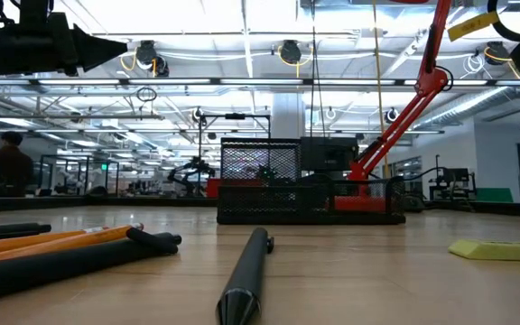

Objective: Pick and place office supplies into organizer
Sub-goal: Put the right black binder clip into the black desk organizer

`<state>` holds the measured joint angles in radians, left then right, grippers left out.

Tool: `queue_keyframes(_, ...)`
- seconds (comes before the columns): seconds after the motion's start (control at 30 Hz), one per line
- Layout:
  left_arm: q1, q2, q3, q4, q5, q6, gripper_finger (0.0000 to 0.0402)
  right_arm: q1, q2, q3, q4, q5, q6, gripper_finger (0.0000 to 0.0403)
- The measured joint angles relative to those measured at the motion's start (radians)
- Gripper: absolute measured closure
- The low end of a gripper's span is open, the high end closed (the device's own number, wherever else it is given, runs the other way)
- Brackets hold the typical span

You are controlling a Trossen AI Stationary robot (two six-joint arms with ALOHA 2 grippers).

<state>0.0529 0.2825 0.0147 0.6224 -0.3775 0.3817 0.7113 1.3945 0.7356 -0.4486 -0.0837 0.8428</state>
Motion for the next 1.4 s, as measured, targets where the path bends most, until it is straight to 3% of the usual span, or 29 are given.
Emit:
queue_keyframes(0.27,0.000,0.000,0.000,0.000,0.000,0.000,0.0371,0.000,0.000,-0.014,0.010,0.001,0.006,0.0198)
queue_keyframes(0.77,0.000,0.000,0.000,-0.001,0.000,0.002,0.0371,-0.002,-0.016,-0.128,0.135,-0.044,0.084,0.0272)
queue_keyframes(1.4,0.000,0.000,0.000,-0.017,0.000,0.005,0.0371,-0.024,-0.061,-0.130,0.145,0.009,0.027,0.0228)
